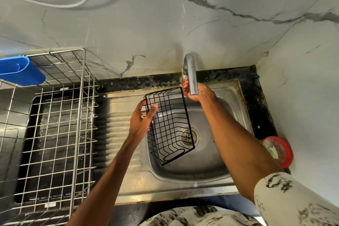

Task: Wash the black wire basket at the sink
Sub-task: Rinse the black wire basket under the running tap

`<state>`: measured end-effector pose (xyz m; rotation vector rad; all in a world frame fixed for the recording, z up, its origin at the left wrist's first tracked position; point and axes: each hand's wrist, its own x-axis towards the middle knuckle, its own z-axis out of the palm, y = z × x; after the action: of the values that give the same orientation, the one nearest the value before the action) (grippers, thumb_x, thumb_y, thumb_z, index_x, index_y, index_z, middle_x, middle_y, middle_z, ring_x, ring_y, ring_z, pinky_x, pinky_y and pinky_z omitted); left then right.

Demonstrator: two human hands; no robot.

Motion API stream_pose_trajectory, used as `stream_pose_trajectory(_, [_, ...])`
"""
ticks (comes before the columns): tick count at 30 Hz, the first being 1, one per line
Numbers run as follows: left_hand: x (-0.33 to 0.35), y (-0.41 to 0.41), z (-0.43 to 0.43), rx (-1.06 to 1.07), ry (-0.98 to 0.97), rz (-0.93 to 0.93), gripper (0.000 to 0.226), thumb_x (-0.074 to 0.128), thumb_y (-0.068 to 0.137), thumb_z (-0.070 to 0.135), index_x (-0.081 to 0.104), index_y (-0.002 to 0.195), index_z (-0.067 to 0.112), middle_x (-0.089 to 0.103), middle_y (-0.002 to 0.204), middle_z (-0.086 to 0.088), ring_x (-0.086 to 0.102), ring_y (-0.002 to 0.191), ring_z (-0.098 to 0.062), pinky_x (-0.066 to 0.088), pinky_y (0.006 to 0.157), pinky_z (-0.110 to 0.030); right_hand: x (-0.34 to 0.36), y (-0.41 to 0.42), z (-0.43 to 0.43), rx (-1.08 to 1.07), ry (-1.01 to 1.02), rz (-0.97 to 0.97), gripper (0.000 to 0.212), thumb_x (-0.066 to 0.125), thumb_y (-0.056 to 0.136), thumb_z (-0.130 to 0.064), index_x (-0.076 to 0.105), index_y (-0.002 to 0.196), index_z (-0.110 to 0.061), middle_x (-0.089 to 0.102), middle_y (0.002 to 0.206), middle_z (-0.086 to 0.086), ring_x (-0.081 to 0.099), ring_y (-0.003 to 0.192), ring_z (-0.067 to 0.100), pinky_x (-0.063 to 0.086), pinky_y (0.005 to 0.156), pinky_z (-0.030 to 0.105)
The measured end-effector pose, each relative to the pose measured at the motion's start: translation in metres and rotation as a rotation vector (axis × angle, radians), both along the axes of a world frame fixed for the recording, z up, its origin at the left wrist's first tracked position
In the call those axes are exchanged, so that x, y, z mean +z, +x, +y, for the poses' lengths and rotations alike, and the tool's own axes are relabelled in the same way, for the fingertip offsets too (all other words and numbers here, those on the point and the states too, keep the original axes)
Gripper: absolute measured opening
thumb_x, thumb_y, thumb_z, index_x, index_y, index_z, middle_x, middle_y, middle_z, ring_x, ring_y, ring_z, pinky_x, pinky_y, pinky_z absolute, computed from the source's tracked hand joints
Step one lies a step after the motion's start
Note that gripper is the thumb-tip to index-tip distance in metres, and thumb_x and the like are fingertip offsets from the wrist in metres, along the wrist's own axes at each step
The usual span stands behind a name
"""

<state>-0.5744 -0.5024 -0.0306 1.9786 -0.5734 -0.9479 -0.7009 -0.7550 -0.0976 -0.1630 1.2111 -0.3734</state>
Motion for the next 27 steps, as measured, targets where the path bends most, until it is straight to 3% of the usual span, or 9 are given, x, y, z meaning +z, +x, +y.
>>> stream_pose_trajectory(3, [-0.001,0.0,0.002,-0.006,-0.002,0.016,0.059,0.063,0.091,0.062,0.053,0.14,0.031,0.07,0.111,0.009,0.072,0.104,-0.024,0.057,0.065,-0.03,-0.009,0.002,-0.002,0.005,-0.002,-0.013,0.046,0.043,0.108,-0.025,0.041,0.148,-0.002,0.067,0.07,0.022,0.067,0.049,0.032,0.056,0.046,0.036])
stream_pose_trajectory(6, [0.0,-0.001,0.002,-0.004,-0.009,0.028,0.056,0.063,0.092,0.06,0.054,0.139,0.031,0.071,0.112,0.007,0.071,0.106,-0.025,0.058,0.066,-0.031,-0.008,-0.001,0.002,0.019,-0.019,0.018,0.047,0.05,0.105,-0.021,0.038,0.148,-0.005,0.065,0.096,0.021,0.07,0.056,0.033,0.057,0.051,0.038])
stream_pose_trajectory(9, [0.002,-0.002,0.002,-0.009,-0.037,0.027,0.059,0.063,0.09,0.062,0.055,0.139,0.03,0.072,0.117,0.004,0.071,0.107,-0.023,0.059,0.068,-0.031,0.028,-0.011,0.025,0.081,-0.132,-0.033,0.034,0.046,0.105,-0.018,0.053,0.135,-0.002,0.068,0.112,0.017,0.073,0.085,0.028,0.057,0.064,0.035])
stream_pose_trajectory(11, [0.001,-0.001,0.004,-0.005,-0.048,0.019,0.062,0.064,0.089,0.066,0.054,0.14,0.031,0.073,0.119,0.003,0.071,0.108,-0.019,0.062,0.074,-0.035,0.049,-0.021,0.045,0.237,-0.366,0.116,0.03,0.047,0.105,-0.016,0.059,0.129,-0.002,0.073,0.113,0.015,0.073,0.1,0.025,0.055,0.068,0.029])
stream_pose_trajectory(14, [0.0,-0.004,0.009,0.005,-0.03,0.021,0.067,0.063,0.086,0.07,0.054,0.141,0.032,0.073,0.116,0.004,0.071,0.106,-0.019,0.062,0.078,-0.039,0.068,-0.044,0.076,0.501,-0.726,0.364,0.024,0.055,0.101,-0.008,0.067,0.122,-0.006,0.075,0.112,0.006,0.071,0.092,0.01,0.05,0.067,0.018])
stream_pose_trajectory(16, [0.003,-0.009,0.012,0.013,-0.013,0.035,0.063,0.064,0.088,0.069,0.055,0.14,0.034,0.074,0.115,0.003,0.073,0.102,-0.02,0.061,0.076,-0.038,0.069,-0.059,0.092,0.605,-0.834,0.396,0.026,0.056,0.097,0.002,0.07,0.118,-0.004,0.074,0.114,0.007,0.07,0.1,0.015,0.056,0.078,0.021])
stream_pose_trajectory(21, [0.021,-0.024,0.019,0.025,0.001,0.042,0.052,0.063,0.092,0.063,0.059,0.136,0.037,0.074,0.1,0.008,0.076,0.089,-0.022,0.054,0.058,-0.027,0.077,-0.075,0.118,0.613,-1.004,0.538,0.034,0.062,0.088,0.014,0.073,0.115,-0.003,0.076,0.108,0.01,0.072,0.091,0.015,0.061,0.085,0.028])
stream_pose_trajectory(25, [0.033,-0.03,0.026,0.044,-0.023,0.043,0.054,0.064,0.092,0.064,0.057,0.138,0.035,0.076,0.099,0.007,0.075,0.081,-0.019,0.051,0.051,-0.025,0.094,-0.084,0.129,0.549,-1.151,0.593,0.028,0.068,0.087,0.01,0.076,0.11,-0.004,0.077,0.104,0.01,0.074,0.084,0.013,0.058,0.077,0.014])
stream_pose_trajectory(27, [0.038,-0.033,0.028,0.055,-0.032,0.051,0.057,0.064,0.091,0.066,0.057,0.138,0.035,0.077,0.1,0.005,0.075,0.08,-0.019,0.052,0.051,-0.026,0.105,-0.09,0.133,0.49,-1.219,0.601,0.023,0.069,0.089,0.006,0.076,0.108,-0.005,0.078,0.101,0.01,0.074,0.081,0.01,0.06,0.077,0.018])
